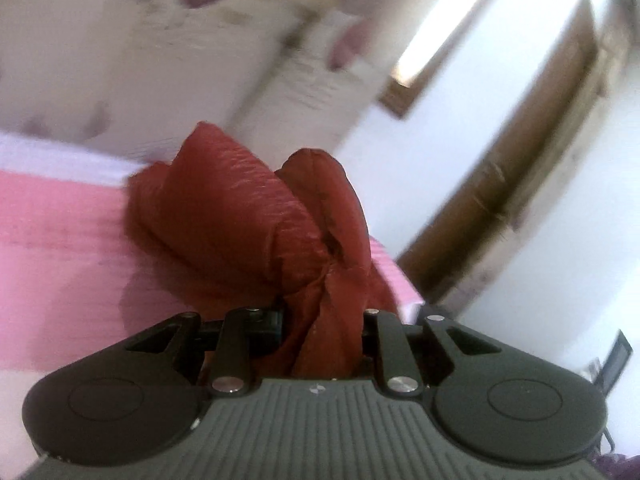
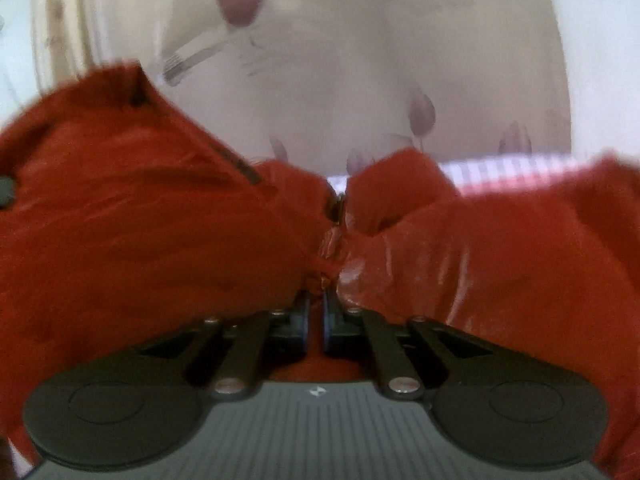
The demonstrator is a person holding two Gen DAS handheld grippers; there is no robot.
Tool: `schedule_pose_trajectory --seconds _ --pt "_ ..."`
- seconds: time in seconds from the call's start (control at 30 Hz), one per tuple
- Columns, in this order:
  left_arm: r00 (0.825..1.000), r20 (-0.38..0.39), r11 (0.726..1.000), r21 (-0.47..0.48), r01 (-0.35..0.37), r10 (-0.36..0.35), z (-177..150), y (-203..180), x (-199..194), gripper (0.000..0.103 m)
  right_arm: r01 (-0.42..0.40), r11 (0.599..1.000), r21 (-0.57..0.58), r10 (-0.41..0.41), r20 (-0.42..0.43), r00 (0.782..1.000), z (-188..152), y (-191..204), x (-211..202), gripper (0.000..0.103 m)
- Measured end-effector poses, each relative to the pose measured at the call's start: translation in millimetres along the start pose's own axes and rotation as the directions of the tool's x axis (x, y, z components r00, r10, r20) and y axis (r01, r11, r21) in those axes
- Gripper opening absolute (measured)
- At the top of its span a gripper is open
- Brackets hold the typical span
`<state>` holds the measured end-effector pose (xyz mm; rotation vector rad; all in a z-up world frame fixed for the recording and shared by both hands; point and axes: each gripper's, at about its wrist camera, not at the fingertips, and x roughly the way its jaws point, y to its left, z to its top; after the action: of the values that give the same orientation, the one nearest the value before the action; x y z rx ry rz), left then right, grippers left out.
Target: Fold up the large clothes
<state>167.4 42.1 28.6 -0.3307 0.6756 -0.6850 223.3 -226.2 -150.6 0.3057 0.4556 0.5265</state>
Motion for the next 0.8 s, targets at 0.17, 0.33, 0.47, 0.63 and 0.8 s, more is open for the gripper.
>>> schedule_pose_trajectory --seconds 0.17,0.33,0.47,0.63,0.8 --pt "0.998 -0.033 0.995 0.074 0.064 -0.062 6.3 -58.1 60.5 0.024 -0.041 0.988 0.146 0.04 0.01 0.999 -2.9 -19.3 1.3 0.004" --pt "0.998 0.012 0.994 0.089 0.067 -0.069 -1.6 -78.0 100.1 0.024 -0.12 0.941 0.316 0.117 0.027 0.993 -5.4 -50.6 -4.4 0.003" --pt "0.999 0.012 0.993 0.108 0.048 -0.049 -5.3 -83.3 102.3 0.024 -0.165 0.913 0.373 0.152 0.064 0.986 -11.3 -68.3 -36.1 0.004" --pt "0.999 0.012 0.993 0.113 0.032 -0.034 -6.2 -84.3 98.7 0.024 -0.128 0.949 0.288 0.079 0.173 0.982 -25.5 -83.1 -121.2 0.007" --pt "1.0 -0.001 0.992 0.128 0.015 -0.015 -9.0 -103.2 115.7 0.024 0.087 0.936 0.34 -0.163 0.204 0.965 -45.4 -139.1 -172.2 0.007"
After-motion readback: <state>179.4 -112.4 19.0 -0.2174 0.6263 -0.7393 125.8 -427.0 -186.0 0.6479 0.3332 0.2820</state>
